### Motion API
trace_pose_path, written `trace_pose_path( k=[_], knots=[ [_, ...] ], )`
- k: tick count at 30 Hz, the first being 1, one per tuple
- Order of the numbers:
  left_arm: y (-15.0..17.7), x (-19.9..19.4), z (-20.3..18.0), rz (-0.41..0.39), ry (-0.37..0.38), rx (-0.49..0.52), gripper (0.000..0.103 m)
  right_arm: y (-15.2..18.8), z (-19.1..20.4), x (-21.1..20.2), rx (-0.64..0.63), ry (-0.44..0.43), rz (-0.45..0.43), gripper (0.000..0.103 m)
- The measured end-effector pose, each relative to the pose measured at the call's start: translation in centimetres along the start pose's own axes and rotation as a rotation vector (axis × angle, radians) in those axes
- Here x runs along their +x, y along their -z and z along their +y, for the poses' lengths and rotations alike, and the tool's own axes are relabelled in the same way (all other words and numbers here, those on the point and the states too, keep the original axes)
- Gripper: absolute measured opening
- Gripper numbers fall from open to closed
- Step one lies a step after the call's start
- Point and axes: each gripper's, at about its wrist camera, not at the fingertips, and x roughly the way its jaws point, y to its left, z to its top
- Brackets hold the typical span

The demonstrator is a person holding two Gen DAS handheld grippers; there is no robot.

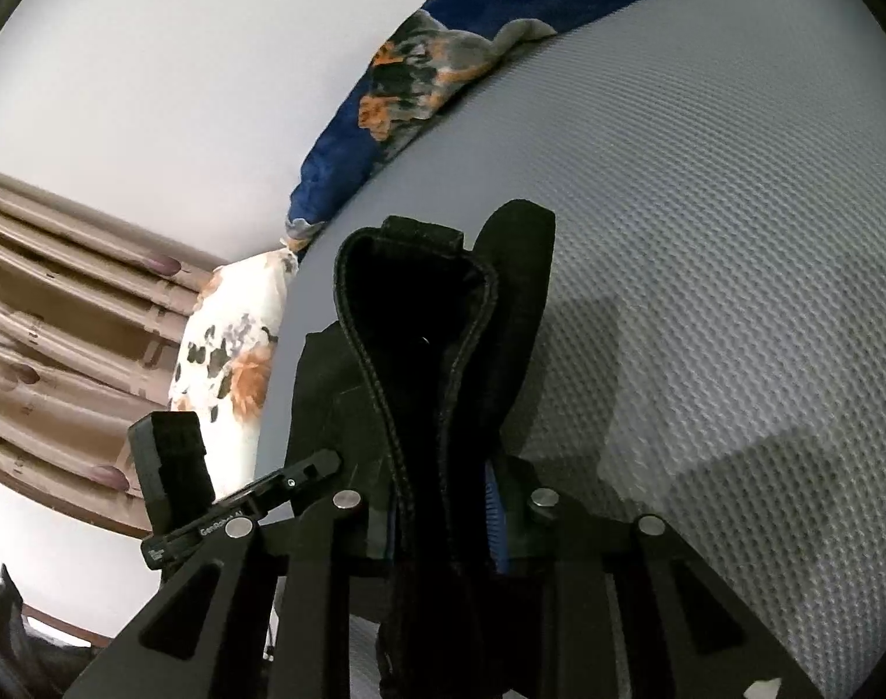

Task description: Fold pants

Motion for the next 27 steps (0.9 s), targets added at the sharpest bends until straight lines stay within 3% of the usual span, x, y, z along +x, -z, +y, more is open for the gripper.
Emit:
trace_pose_path(
  k=[11, 27],
  knots=[
    [-4.3, -0.9, 0.6, -0.061, -0.069, 0.039, 0.016, -4.0, 1.8, 2.6, -0.032, -0.007, -0.008, 0.022],
    [-12.2, 2.3, 2.8, -0.085, -0.095, 0.04, 0.016, -10.9, 1.5, 6.5, -0.018, 0.026, -0.02, 0.022]
  ],
)
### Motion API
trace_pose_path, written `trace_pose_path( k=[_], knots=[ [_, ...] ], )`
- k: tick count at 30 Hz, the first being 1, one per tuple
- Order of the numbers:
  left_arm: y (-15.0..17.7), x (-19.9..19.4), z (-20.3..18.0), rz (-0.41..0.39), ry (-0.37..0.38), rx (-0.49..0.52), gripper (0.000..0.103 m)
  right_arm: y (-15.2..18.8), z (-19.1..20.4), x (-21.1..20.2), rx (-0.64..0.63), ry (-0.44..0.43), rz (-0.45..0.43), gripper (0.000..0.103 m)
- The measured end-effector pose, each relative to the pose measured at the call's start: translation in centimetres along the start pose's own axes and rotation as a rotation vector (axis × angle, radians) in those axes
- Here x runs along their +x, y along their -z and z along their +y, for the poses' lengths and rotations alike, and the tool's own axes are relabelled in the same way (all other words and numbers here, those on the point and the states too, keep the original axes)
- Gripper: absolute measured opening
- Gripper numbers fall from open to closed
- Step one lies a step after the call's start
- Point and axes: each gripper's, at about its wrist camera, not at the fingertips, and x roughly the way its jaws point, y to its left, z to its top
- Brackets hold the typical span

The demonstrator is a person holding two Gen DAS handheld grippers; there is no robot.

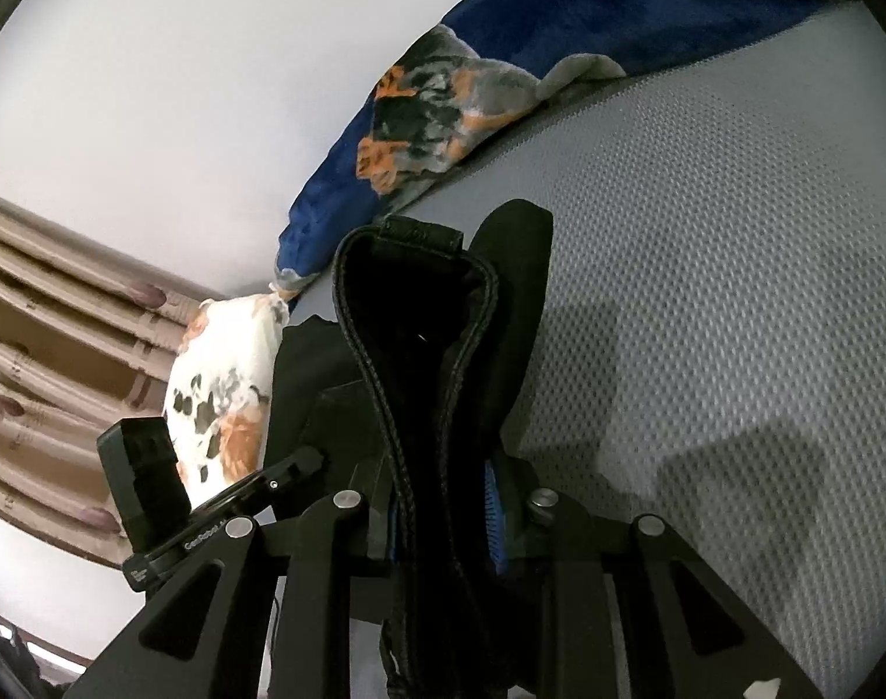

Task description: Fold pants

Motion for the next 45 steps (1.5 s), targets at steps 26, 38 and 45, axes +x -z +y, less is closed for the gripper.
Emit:
trace_pose_path(
  k=[26, 38, 45],
  knots=[
    [-0.3, 4.3, 3.2, 0.009, -0.158, -0.025, 0.054, 0.2, -1.9, 2.9, -0.128, 0.44, -0.025, 0.047],
    [4.7, -2.6, -0.3, -0.083, -0.354, 0.045, 0.054, 5.7, 3.8, -2.0, -0.285, 0.514, -0.135, 0.048],
    [8.0, -6.5, -2.5, -0.125, -0.379, 0.039, 0.06, 10.4, 7.3, -3.3, -0.35, 0.524, -0.195, 0.063]
  ],
)
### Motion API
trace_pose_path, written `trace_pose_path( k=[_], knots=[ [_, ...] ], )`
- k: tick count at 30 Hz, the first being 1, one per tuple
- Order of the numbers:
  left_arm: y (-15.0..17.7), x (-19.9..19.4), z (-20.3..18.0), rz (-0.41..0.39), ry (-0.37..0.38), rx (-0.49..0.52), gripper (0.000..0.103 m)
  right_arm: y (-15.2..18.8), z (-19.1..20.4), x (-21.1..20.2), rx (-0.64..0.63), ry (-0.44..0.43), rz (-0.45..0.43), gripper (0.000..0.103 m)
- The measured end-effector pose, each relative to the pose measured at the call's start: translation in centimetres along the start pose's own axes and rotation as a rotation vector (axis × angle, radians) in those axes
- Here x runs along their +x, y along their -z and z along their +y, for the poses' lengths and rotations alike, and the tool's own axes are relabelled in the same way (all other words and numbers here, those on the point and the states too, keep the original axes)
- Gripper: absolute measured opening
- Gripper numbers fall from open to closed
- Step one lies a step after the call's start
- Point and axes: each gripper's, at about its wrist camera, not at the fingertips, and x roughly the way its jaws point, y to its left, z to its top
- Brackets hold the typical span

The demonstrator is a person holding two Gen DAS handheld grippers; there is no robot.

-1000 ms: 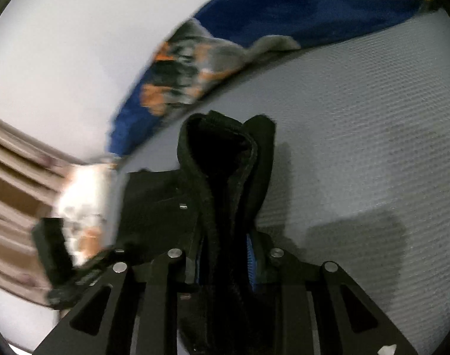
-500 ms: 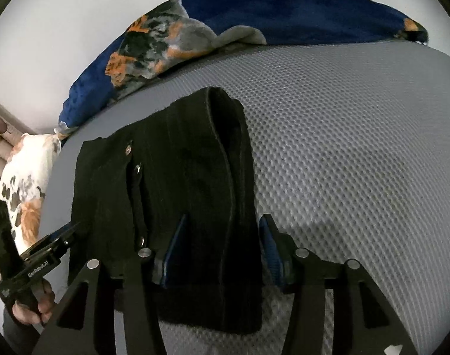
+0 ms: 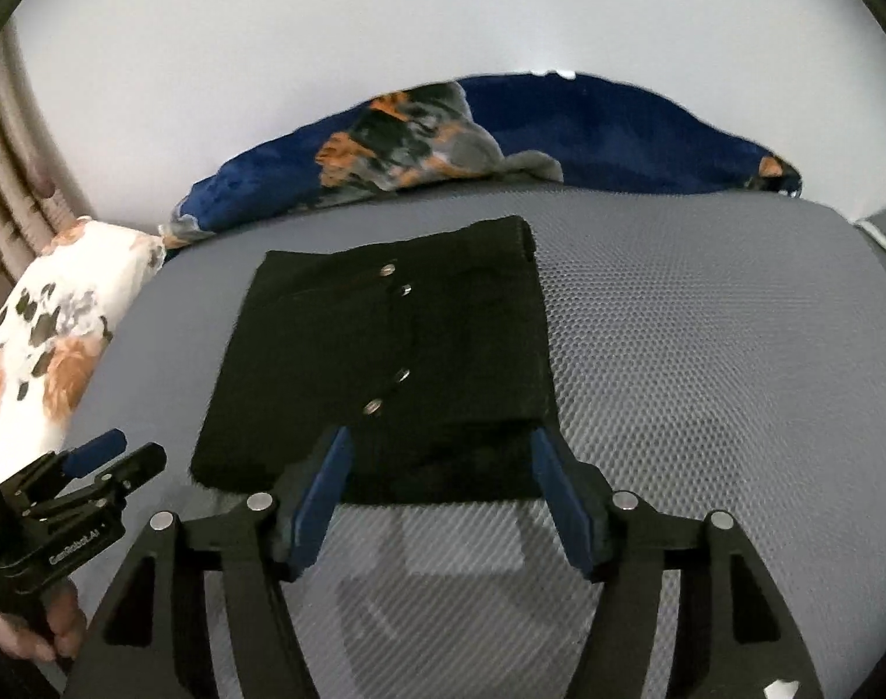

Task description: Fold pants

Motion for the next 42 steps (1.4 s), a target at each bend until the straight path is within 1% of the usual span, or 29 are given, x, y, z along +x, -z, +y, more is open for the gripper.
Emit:
trace_pose_path(
  k=[5, 8, 10, 17, 29, 42],
  knots=[
    [1.8, -2.4, -0.6, -0.01, -0.007, -0.005, 0.065, 2.1, 1.6, -2.0, -0.013, 0.017, -0.03, 0.068],
    [2.9, -3.6, -0.9, -0.018, -0.017, -0.001, 0.065, 3.1, 2.3, -2.7, -0.021, 0.031, -0.036, 0.069],
    [3.6, -4.3, -1.1, -0.02, -0.023, 0.0, 0.065, 3.6, 2.5, -3.1, -0.021, 0.025, -0.036, 0.069],
    [5.0, -5.6, -1.6, -0.03, -0.04, 0.012, 0.065, 4.9, 3.5, -4.3, -0.025, 0.029, -0.04, 0.07],
    [5.7, -6.9, -2.1, -0.062, -0.045, 0.026, 0.065, 6.1, 4.4, -5.0, -0.04, 0.036, -0.045, 0.071],
    [5.9, -7.0, -2.1, -0.061, -0.045, 0.02, 0.065, 6.4, 5.1, -5.7, -0.057, 0.066, -0.065, 0.071]
  ],
)
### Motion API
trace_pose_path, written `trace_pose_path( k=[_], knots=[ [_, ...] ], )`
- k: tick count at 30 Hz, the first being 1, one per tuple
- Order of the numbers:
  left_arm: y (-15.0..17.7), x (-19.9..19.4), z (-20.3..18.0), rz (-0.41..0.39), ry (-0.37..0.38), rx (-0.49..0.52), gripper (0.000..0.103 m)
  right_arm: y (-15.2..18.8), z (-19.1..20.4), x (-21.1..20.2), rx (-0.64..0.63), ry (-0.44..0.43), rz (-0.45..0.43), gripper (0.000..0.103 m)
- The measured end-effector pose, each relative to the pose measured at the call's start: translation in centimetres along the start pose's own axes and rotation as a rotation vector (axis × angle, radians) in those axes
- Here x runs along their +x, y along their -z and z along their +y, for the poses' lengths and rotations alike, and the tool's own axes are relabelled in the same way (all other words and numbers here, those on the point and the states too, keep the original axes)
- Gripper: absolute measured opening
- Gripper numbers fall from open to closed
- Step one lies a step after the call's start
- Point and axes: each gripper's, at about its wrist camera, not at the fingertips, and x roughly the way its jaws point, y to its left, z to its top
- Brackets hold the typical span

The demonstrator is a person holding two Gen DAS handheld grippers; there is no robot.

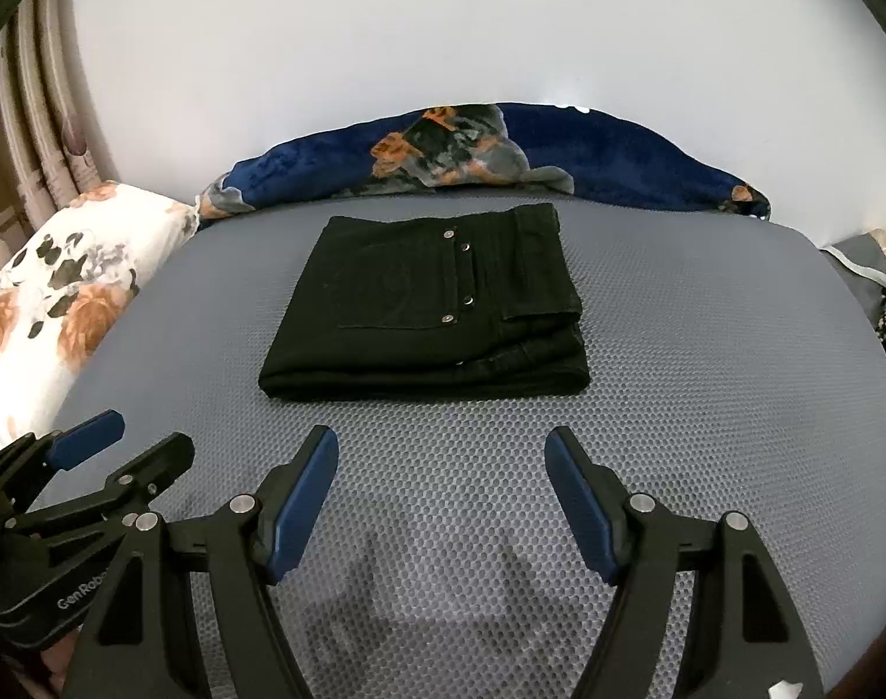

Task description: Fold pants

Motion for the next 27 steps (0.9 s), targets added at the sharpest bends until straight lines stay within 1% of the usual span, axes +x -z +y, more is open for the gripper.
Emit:
trace_pose_path(
  k=[10, 27],
  knots=[
    [0.28, 0.25, -0.01, 0.008, -0.007, 0.003, 0.065, 0.03, 0.07, 0.13, 0.0, 0.017, 0.012, 0.071],
    [0.29, 0.59, -0.09, 0.013, -0.018, 0.009, 0.065, 0.2, -0.05, 0.37, 0.011, 0.013, 0.023, 0.073]
  ],
)
